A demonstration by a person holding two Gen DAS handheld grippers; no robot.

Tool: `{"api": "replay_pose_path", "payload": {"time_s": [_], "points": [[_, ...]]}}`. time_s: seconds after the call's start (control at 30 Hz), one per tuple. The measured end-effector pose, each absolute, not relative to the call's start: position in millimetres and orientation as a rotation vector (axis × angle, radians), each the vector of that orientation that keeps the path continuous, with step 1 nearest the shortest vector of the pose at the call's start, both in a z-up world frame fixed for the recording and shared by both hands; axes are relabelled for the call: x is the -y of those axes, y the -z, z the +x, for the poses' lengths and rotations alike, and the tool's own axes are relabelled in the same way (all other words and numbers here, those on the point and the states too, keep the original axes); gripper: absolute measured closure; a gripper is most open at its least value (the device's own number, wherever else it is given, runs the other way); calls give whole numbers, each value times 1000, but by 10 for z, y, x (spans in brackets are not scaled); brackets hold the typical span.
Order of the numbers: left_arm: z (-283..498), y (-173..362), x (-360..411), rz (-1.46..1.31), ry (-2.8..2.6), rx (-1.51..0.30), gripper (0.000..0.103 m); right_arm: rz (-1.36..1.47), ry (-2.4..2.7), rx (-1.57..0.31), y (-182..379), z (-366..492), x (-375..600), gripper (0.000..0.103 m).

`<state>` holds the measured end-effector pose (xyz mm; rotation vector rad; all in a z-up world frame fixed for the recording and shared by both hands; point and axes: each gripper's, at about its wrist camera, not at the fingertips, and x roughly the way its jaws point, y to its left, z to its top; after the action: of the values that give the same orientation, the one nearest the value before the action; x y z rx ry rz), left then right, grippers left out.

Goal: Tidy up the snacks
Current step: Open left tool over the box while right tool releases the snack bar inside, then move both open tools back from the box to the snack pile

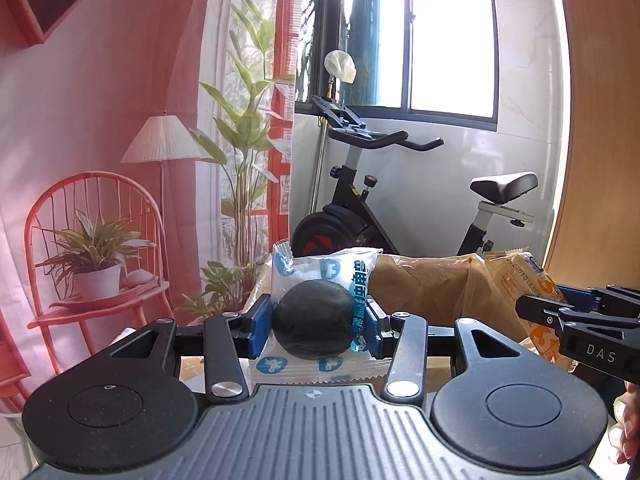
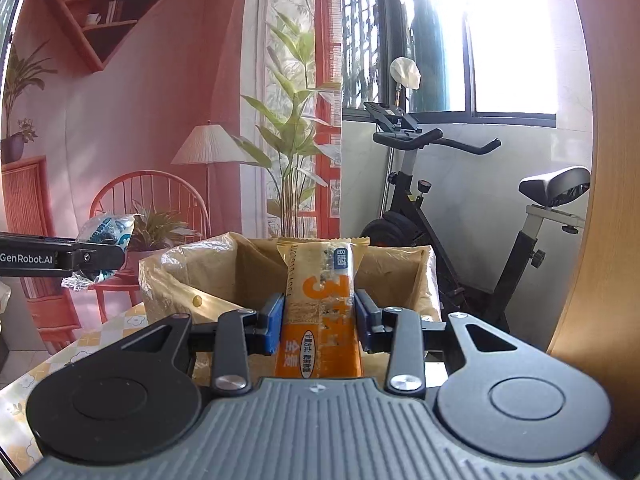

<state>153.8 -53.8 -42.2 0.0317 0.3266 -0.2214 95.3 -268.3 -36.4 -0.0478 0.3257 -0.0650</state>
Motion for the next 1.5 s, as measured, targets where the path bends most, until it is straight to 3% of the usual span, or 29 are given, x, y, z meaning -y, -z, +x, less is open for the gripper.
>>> {"api": "replay_pose_path", "payload": {"time_s": [0.5,0.63,0.83,1.5], "points": [[2723,692,806,35,214,-532,53,-3,153,-534,598,1998,3120,65],[2657,697,787,67,212,-508,32,12,167,-552,632,1945,3159,62],[2412,568,720,71,232,-476,25,58,136,-508,499,1713,3163,37],[1271,550,148,10,230,-481,24,91,40,-446,366,714,2841,20]]}}
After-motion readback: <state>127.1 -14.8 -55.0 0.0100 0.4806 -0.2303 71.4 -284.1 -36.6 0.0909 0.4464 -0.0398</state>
